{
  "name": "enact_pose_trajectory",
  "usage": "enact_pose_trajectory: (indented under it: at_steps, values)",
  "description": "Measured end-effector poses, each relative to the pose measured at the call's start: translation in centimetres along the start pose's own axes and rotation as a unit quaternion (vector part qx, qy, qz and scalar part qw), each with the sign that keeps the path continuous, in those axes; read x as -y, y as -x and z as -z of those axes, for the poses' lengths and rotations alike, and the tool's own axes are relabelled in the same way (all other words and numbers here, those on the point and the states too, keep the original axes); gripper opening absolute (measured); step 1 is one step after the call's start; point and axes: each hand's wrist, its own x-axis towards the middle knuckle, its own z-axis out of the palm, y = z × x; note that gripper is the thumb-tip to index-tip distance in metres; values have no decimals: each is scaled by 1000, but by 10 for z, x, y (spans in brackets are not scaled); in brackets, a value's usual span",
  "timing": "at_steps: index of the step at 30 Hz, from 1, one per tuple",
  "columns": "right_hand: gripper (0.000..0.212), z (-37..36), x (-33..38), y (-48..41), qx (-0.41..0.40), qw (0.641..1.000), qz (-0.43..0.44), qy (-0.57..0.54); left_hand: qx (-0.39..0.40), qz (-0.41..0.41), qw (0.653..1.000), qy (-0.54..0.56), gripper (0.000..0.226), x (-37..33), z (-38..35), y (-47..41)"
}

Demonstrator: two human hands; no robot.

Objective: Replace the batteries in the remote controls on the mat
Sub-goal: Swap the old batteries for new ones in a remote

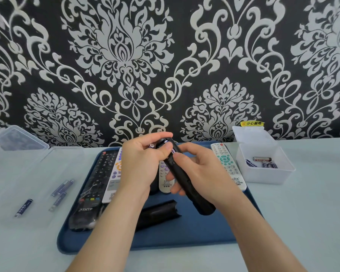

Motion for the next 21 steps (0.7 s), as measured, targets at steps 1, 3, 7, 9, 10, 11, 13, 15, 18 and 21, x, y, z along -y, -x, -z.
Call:
enact_pose_trajectory:
  at_steps: [1,3,7,9,10,11,13,15,18,21]
  values:
    - [16,0,0,0,-6,1000,1,2,11,5,1000,0,22,0,-1,0]
    - [17,1,0,-1,-24,1000,-3,-13,47,47,997,46,20,1,-2,-1]
    - [18,5,1,-3,-66,986,-59,-139,79,168,943,276,33,2,0,-3]
    - [22,8,2,-3,-73,978,-80,-179,77,175,933,306,35,3,2,-1]
    - [24,9,3,-3,-74,975,-87,-189,79,173,932,308,33,3,3,0]
    - [26,10,3,-3,-74,974,-92,-193,81,170,934,303,30,3,3,1]
    - [26,10,3,-3,-71,974,-94,-194,84,157,946,272,24,2,2,2]
    - [23,10,1,-3,-64,975,-89,-192,80,143,954,252,20,1,2,2]
    - [23,9,0,-4,-56,978,-81,-185,67,127,952,272,17,-1,2,3]
    - [23,9,0,-4,-53,979,-77,-182,56,116,955,269,18,-2,3,3]
